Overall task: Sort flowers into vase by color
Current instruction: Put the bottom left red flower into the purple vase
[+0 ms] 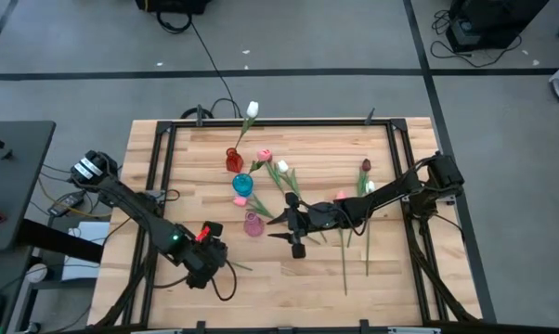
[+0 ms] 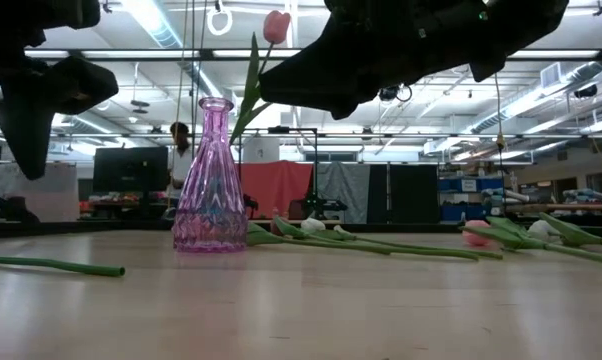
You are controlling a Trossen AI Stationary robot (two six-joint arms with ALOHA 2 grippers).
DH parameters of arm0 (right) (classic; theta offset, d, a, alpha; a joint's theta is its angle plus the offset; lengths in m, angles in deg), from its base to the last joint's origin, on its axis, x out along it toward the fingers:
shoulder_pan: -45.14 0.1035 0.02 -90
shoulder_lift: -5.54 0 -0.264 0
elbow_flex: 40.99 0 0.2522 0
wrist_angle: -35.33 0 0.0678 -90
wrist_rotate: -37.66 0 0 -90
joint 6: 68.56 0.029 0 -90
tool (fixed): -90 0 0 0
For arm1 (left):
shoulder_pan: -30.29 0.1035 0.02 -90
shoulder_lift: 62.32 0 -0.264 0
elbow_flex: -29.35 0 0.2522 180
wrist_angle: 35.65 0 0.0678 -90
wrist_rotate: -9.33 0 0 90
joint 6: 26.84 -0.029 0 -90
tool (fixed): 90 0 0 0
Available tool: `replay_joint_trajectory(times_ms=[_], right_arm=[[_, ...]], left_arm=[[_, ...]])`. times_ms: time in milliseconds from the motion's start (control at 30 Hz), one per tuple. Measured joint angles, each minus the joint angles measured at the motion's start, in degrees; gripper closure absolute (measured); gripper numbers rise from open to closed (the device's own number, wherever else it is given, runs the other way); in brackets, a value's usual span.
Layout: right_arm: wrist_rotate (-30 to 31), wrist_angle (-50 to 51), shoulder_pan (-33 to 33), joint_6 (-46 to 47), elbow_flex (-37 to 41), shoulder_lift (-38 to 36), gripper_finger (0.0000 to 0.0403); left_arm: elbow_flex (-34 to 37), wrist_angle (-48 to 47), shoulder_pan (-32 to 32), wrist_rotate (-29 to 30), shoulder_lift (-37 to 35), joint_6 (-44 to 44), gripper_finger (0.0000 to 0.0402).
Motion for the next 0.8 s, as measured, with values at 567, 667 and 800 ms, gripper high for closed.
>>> replay_joint_trajectory(times_ms=[567,667,800], right_arm=[[0.04,0.96,-0.04,0.00,0.00,0.00,0.0238],[0.07,0.96,-0.07,-0.01,0.00,0.00,0.0238],[0.13,0.94,-0.28,0.00,0.00,-0.02,0.0238]], left_arm=[[6.86,1.08,0.07,-3.80,-0.07,3.94,0.0225],[9.19,1.47,0.07,-6.46,-0.07,6.14,0.0225],[11.21,2.19,0.07,-6.60,-0.07,7.73,0.0227]])
